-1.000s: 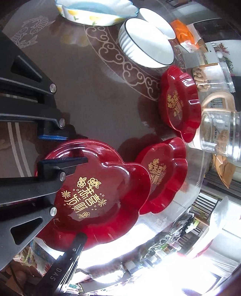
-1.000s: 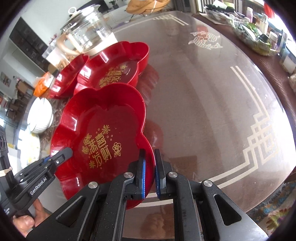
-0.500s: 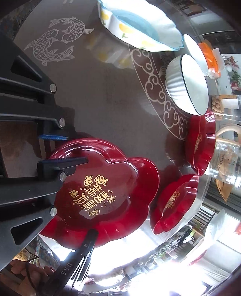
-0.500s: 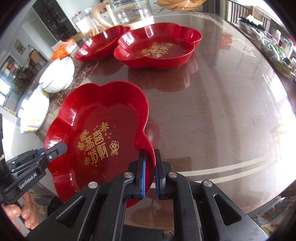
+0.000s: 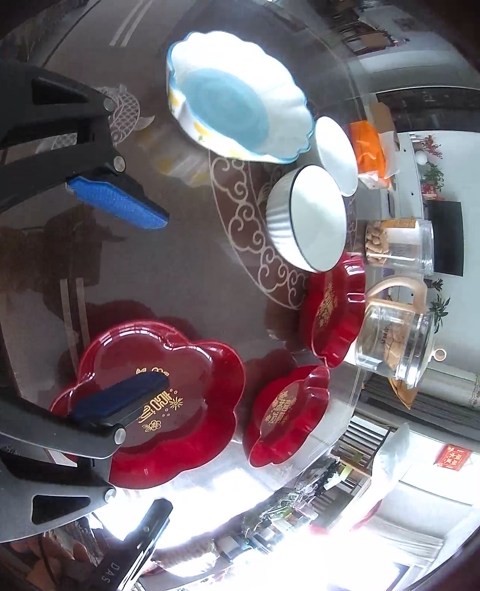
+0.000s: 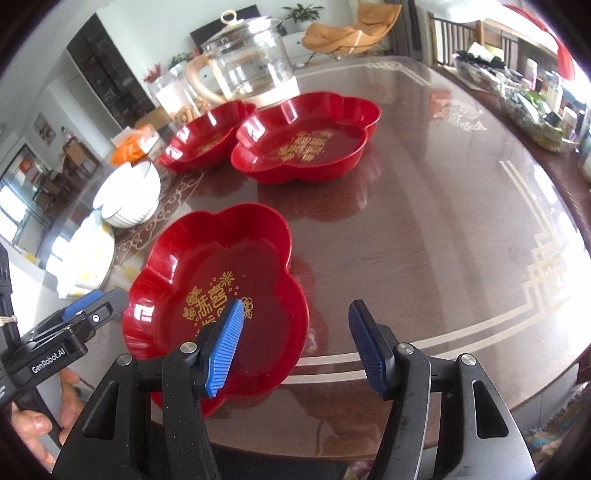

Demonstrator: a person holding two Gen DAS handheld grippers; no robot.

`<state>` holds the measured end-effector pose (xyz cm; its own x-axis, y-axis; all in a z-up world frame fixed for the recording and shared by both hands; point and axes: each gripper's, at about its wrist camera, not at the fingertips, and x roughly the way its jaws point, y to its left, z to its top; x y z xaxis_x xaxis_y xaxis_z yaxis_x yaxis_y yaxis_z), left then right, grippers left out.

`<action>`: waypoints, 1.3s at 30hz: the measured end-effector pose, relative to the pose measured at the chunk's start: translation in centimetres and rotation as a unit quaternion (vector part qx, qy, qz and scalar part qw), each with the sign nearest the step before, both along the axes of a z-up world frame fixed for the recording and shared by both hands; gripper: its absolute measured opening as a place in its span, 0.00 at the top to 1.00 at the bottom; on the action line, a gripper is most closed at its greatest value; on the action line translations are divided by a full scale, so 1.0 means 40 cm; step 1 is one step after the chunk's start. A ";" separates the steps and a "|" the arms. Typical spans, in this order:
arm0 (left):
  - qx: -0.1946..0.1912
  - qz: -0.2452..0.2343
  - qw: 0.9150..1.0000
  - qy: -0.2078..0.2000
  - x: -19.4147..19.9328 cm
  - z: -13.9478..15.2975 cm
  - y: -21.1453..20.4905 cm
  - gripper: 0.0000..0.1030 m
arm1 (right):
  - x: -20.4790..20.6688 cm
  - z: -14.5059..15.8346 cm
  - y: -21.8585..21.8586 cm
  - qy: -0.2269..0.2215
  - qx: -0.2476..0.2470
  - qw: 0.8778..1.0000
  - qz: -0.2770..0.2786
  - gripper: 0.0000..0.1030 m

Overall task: Organize plates and bowls
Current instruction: 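Withdraw both open grippers from the red plate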

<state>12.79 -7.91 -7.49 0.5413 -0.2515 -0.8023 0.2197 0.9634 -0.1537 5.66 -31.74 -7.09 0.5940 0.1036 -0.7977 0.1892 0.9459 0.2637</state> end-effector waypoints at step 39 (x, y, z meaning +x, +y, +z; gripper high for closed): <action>0.017 0.031 0.999 -0.022 -0.333 0.005 0.264 0.22 | -0.374 0.135 0.135 -0.188 -0.191 0.961 -0.062 0.28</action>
